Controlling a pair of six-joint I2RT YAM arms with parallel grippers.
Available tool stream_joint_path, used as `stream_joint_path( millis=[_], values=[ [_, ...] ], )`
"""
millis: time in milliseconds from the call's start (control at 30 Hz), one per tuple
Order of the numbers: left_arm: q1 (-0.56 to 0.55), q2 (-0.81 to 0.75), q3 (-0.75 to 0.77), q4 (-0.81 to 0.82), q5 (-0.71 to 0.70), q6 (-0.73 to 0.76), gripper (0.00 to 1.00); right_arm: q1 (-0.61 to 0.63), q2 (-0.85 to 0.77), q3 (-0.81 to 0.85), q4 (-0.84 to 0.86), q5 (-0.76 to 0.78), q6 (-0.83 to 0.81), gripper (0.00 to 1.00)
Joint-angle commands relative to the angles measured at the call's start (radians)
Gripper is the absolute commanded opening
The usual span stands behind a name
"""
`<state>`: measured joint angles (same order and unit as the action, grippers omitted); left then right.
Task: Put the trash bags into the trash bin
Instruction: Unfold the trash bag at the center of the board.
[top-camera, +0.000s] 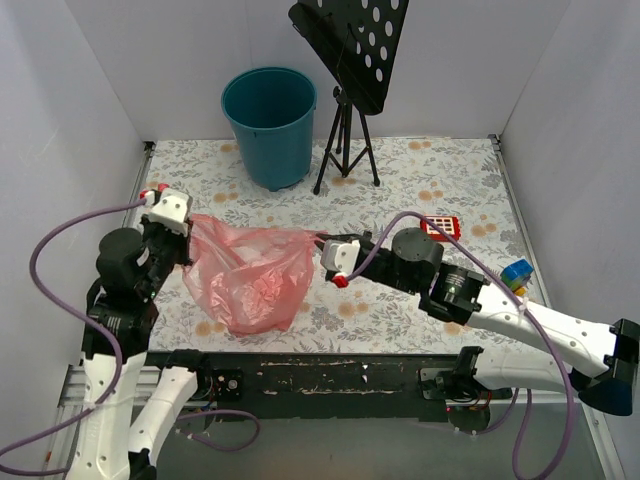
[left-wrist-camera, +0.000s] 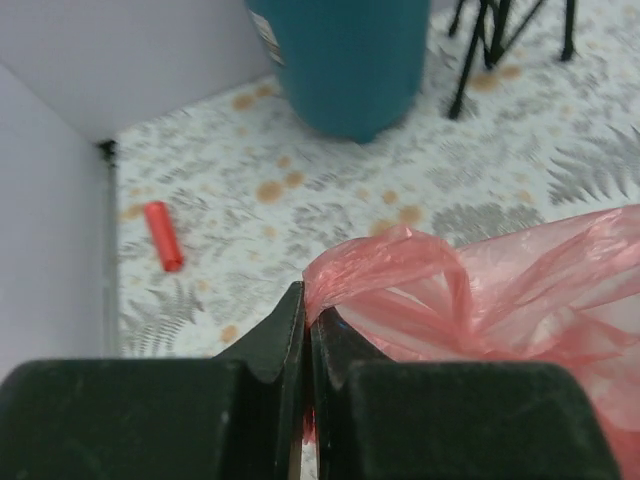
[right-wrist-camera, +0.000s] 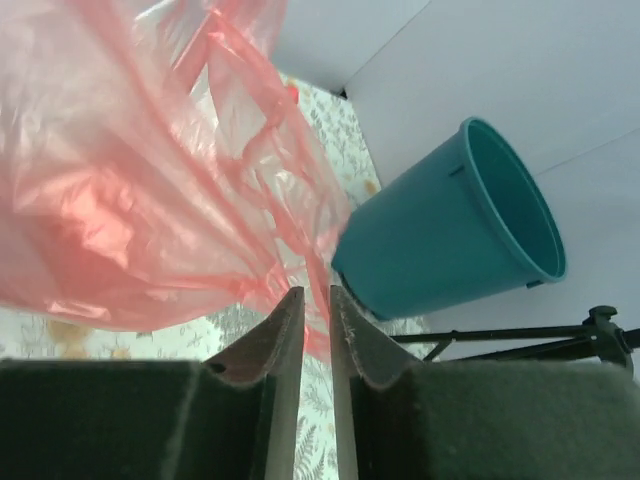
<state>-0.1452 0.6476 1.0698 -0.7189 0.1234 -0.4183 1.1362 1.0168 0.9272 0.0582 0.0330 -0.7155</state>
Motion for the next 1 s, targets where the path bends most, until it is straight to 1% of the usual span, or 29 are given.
stream_joint_path(
  millis=[0,33,100,133,167,233,267,300,367,400,433,500,600,633,667,700,767,833,967],
  values=[
    [0.002,-0.080,0.018,0.165,-0.162,0.078,0.00,-0.058,0.093,0.080,0.089,-0.112,0.068,0.10],
    [0.002,-0.071,0.036,0.188,-0.144,0.087,0.00,-0.075,0.135,0.113,0.106,-0.136,0.065,0.02],
    [0.002,-0.028,0.094,0.235,-0.133,0.076,0.00,-0.093,0.237,0.207,0.132,-0.142,0.097,0.01],
    [0.002,0.006,0.142,0.246,-0.139,0.060,0.00,-0.102,0.279,0.270,0.129,-0.127,0.128,0.03],
    [0.002,0.053,0.195,0.246,-0.145,0.035,0.00,-0.104,0.328,0.336,0.080,-0.119,0.142,0.09],
    [0.002,0.104,0.286,0.221,-0.128,-0.002,0.00,-0.104,0.397,0.500,-0.024,-0.122,0.168,0.29],
    [0.002,0.118,0.321,0.205,-0.085,-0.013,0.00,-0.104,0.416,0.548,-0.037,-0.133,0.197,0.38],
    [0.002,0.127,0.359,0.184,-0.041,-0.026,0.00,-0.104,0.422,0.586,-0.037,-0.140,0.230,0.49],
    [0.006,0.138,0.398,0.156,0.007,-0.049,0.00,-0.090,0.427,0.625,0.012,-0.188,0.292,0.65],
    [0.015,0.142,0.415,0.139,0.019,-0.068,0.00,-0.064,0.431,0.640,0.046,-0.192,0.304,0.66],
    [0.025,0.150,0.433,0.125,0.031,-0.089,0.00,-0.037,0.443,0.654,0.075,-0.183,0.300,0.65],
    [0.044,0.165,0.464,0.107,0.045,-0.114,0.00,0.025,0.466,0.673,0.130,-0.194,0.263,0.58],
    [0.045,0.181,0.505,0.105,0.062,-0.128,0.00,0.069,0.506,0.650,0.254,-0.237,0.222,0.30],
    [0.047,0.190,0.521,0.105,0.062,-0.135,0.00,0.082,0.529,0.653,0.284,-0.226,0.215,0.19],
    [0.050,0.202,0.542,0.102,0.061,-0.142,0.00,0.089,0.560,0.660,0.316,-0.213,0.218,0.12],
    [0.053,0.211,0.565,0.098,0.064,-0.151,0.00,0.094,0.586,0.670,0.340,-0.199,0.221,0.07],
    [0.058,0.237,0.619,0.084,0.074,-0.155,0.00,0.100,0.650,0.699,0.408,-0.162,0.223,0.06],
    [0.059,0.253,0.668,0.069,0.096,-0.152,0.00,0.102,0.715,0.734,0.488,-0.096,0.220,0.01],
    [0.062,0.268,0.716,0.044,0.136,-0.161,0.00,0.111,0.850,0.884,0.571,0.049,0.176,0.01]
  ],
)
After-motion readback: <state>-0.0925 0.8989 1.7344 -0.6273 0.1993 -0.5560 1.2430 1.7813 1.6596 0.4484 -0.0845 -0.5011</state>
